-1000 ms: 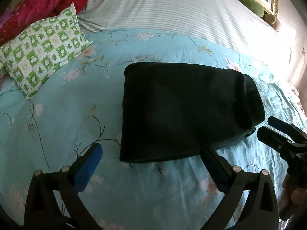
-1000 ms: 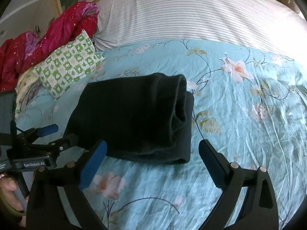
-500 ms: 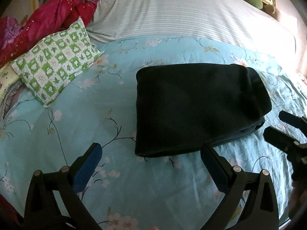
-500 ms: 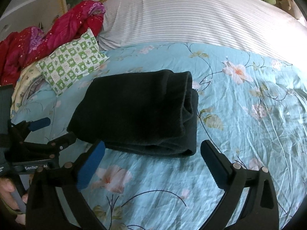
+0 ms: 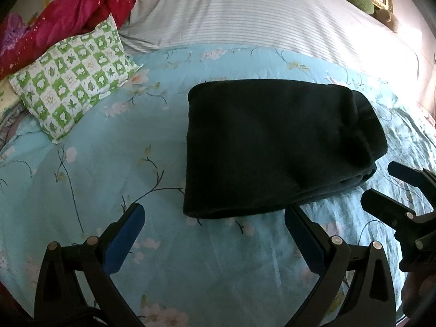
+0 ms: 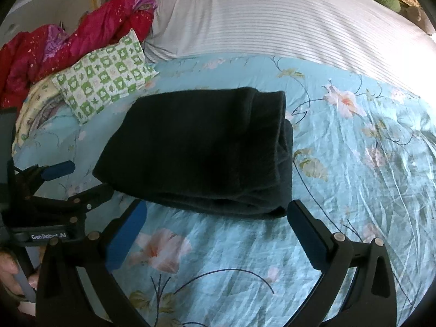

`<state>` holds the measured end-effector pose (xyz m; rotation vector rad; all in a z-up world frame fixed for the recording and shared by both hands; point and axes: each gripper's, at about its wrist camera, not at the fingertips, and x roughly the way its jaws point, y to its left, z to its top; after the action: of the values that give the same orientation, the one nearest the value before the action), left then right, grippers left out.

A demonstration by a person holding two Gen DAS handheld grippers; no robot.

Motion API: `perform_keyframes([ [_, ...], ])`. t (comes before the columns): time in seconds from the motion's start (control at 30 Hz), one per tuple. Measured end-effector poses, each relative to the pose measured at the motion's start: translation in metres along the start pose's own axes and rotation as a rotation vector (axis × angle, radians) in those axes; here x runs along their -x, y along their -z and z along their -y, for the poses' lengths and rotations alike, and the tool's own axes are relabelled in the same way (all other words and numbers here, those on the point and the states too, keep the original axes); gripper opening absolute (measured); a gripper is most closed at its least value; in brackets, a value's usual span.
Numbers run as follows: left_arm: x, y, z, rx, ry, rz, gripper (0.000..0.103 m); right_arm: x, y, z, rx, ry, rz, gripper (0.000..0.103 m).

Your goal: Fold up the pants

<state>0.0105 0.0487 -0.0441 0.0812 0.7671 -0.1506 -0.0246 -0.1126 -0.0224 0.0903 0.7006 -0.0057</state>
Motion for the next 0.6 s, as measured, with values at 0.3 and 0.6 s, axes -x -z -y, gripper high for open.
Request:
perform_keyframes([
  [0.3, -0.0046, 0.0016, -0.0006, -0.003, 0.017, 0.005, 0.103, -0.0027, 0.0014, 0.0023, -0.011, 0.004, 0.015, 0.103],
  [0.6, -0.0046, 0.001, -0.0012, -0.003, 0.006, 0.016, 0.103, -0.0015, 0.0019, 0.002, -0.002, 0.004, 0.027, 0.103],
])
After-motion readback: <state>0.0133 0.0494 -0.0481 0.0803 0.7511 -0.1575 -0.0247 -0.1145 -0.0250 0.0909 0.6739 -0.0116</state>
